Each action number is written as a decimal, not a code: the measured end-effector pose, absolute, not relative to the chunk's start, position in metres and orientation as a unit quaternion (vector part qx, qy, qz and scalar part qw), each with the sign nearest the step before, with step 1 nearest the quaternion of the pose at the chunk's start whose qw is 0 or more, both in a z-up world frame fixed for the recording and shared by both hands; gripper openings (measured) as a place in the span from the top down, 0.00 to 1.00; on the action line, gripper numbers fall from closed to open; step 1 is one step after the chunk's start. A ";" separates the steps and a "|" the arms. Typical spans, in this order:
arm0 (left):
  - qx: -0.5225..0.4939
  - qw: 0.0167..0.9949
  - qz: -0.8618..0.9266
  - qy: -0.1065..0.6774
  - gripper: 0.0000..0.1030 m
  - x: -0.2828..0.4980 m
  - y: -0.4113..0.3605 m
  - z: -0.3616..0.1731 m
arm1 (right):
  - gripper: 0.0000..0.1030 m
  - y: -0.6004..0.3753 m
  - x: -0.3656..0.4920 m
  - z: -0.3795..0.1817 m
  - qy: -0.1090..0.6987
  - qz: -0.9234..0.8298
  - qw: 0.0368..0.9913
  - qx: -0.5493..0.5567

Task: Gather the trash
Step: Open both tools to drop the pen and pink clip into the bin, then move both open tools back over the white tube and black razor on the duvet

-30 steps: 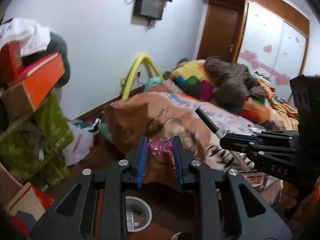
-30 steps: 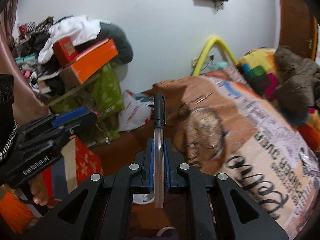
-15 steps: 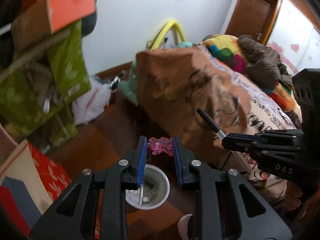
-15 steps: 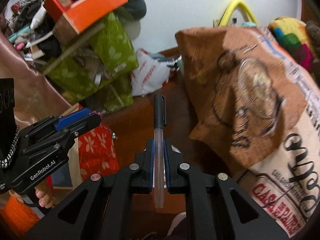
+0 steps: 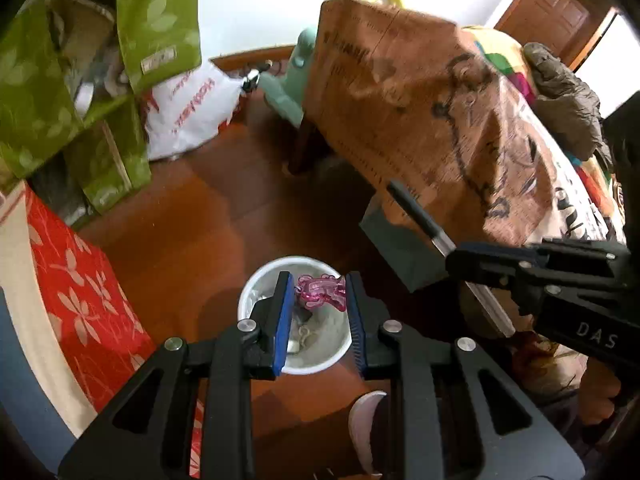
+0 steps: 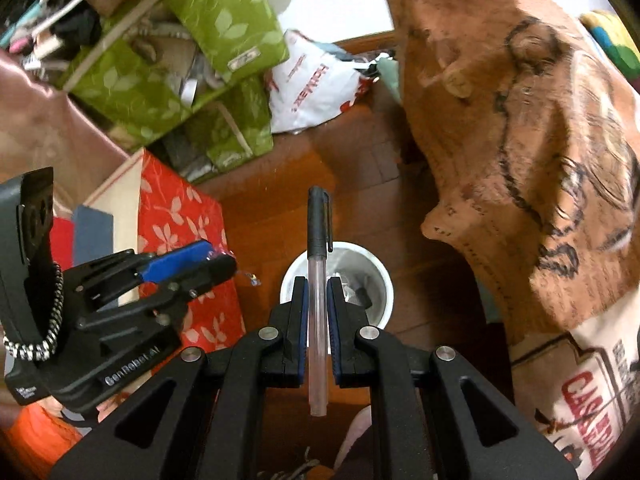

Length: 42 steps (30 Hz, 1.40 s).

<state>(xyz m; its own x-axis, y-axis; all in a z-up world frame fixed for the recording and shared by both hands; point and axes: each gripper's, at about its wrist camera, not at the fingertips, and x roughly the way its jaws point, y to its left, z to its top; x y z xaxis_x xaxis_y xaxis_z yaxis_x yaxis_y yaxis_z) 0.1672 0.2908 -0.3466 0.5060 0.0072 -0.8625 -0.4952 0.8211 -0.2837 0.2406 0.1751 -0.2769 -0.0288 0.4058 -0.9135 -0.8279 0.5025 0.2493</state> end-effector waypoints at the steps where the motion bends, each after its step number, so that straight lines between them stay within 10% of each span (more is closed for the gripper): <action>1: -0.260 0.826 0.152 0.477 0.75 0.167 0.292 -0.350 | 0.92 0.181 0.241 -0.280 0.555 0.463 0.663 -0.194; 8: -0.280 0.814 0.152 0.485 0.75 0.169 0.296 -0.366 | 0.90 0.201 0.233 -0.303 0.563 0.456 0.636 -0.266; 13: -0.278 0.809 0.155 0.494 0.75 0.171 0.293 -0.375 | 0.71 0.195 0.236 -0.314 0.573 0.447 0.632 -0.270; 20: -0.283 0.798 0.152 0.509 0.75 0.180 0.293 -0.383 | 0.71 0.182 0.245 -0.302 0.567 0.440 0.648 -0.255; 23: -0.290 0.782 0.153 0.530 0.57 0.187 0.293 -0.387 | 0.71 0.177 0.249 -0.294 0.562 0.437 0.656 -0.251; 42: -0.241 0.828 0.172 0.476 0.57 0.184 0.260 -0.290 | 0.71 0.106 0.259 -0.226 0.511 0.437 0.714 -0.194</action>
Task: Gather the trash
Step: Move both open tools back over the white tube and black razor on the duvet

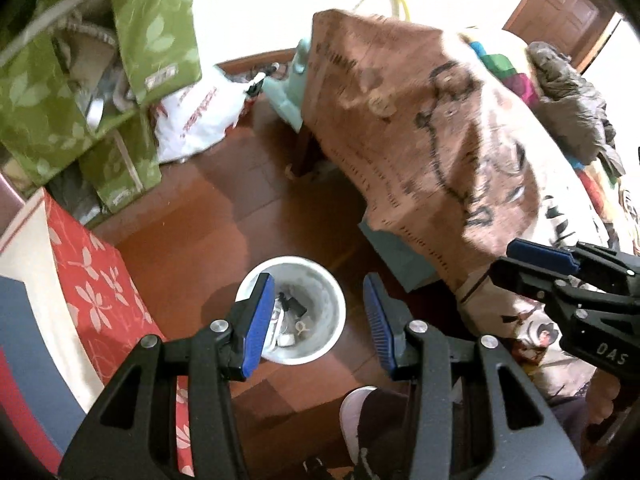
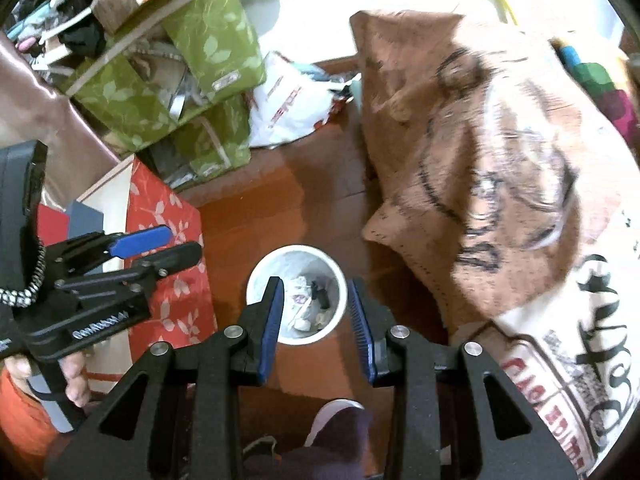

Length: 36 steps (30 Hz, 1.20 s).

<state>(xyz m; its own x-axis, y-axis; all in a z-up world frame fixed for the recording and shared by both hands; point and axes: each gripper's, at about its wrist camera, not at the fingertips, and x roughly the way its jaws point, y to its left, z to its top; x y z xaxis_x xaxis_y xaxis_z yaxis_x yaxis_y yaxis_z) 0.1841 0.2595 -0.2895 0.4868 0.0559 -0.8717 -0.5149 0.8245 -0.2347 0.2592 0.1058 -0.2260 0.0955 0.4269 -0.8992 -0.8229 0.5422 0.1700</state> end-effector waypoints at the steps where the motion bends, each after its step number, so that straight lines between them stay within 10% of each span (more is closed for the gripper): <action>1: -0.234 0.832 0.170 0.473 0.57 0.186 0.254 -0.282 | 0.71 0.097 0.261 -0.220 0.507 0.434 0.720 -0.188; 36: -0.063 0.906 -0.046 0.415 0.49 0.373 -0.046 -0.131 | 0.71 -0.246 0.365 -0.118 0.403 0.196 0.890 -0.085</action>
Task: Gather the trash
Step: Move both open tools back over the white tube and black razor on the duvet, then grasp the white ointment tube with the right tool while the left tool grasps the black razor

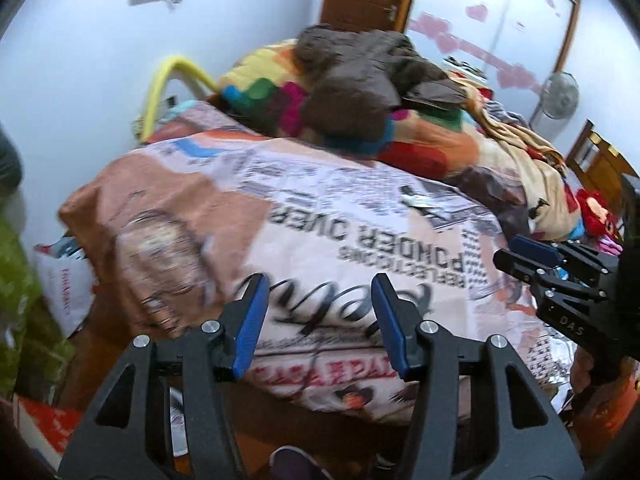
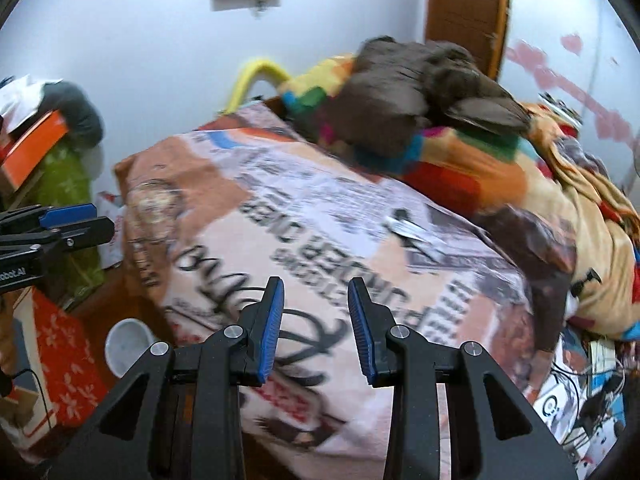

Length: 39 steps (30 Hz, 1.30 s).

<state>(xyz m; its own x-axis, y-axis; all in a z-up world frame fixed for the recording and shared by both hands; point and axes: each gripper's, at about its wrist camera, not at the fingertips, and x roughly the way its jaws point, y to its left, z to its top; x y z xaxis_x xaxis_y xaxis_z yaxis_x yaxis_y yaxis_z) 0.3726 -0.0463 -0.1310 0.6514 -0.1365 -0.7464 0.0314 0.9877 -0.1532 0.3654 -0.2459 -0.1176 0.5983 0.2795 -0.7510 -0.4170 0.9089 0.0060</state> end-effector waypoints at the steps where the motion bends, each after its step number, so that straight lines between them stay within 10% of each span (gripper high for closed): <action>1: -0.059 0.906 -0.054 0.416 0.49 0.384 -0.057 -0.134 | 0.71 -0.253 0.371 -0.121 0.406 0.189 0.890 -0.085; 39: -0.030 0.881 -0.127 0.456 0.49 0.527 -0.138 -0.244 | 0.71 -0.270 0.551 -0.237 0.476 0.213 0.841 -0.142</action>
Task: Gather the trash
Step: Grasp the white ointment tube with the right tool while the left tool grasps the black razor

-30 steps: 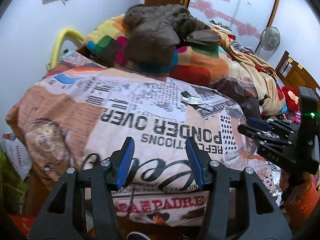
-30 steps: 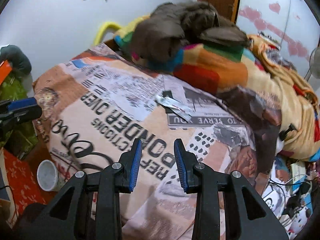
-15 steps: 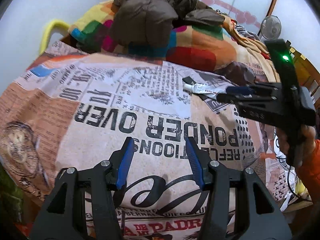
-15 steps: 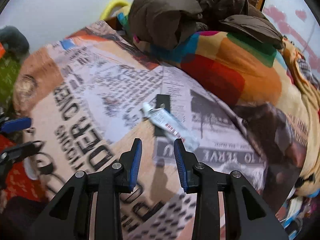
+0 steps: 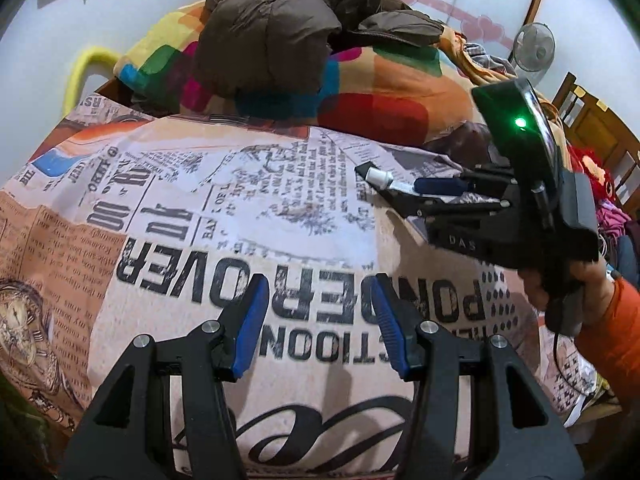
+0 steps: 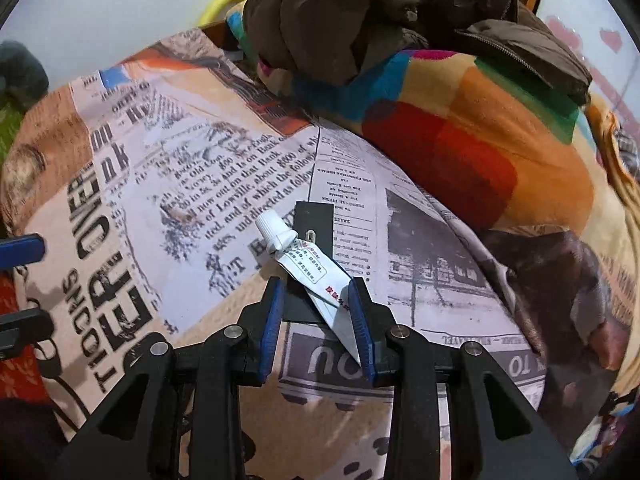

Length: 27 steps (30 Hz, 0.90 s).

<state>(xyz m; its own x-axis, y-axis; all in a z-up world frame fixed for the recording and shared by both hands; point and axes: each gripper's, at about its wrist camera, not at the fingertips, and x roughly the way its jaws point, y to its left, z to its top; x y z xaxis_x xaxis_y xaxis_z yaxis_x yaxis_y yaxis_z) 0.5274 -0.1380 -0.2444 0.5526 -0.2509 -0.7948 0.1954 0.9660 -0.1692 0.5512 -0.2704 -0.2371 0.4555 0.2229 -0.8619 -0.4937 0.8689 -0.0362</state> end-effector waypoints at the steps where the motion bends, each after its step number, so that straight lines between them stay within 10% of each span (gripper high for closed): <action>1: -0.032 0.880 -0.126 0.457 0.49 0.530 -0.140 -0.245 | 0.71 -0.274 0.551 -0.236 0.476 0.214 0.843 -0.132; 9: -0.043 0.872 -0.124 0.472 0.49 0.547 -0.156 -0.253 | 0.97 -0.297 0.554 -0.230 0.474 0.200 0.855 -0.063; 20: -0.062 0.862 -0.118 0.489 0.49 0.591 -0.185 -0.263 | 0.97 -0.330 0.534 -0.210 0.458 0.222 0.859 -0.061; 24: -0.100 0.856 -0.120 0.492 0.49 0.600 -0.183 -0.266 | 0.50 -0.327 0.540 -0.218 0.460 0.214 0.860 -0.064; 27: -0.098 0.857 -0.117 0.492 0.49 0.599 -0.182 -0.268 | 0.48 -0.325 0.549 -0.221 0.455 0.211 0.863 -0.059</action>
<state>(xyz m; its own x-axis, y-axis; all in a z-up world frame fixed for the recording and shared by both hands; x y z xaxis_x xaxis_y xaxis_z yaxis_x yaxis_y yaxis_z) 0.5990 -0.1816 -0.2682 0.4895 -0.2971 -0.8198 0.1037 0.9533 -0.2835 0.5488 -0.3248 -0.2208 0.4966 0.3113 -0.8102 -0.4183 0.9038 0.0908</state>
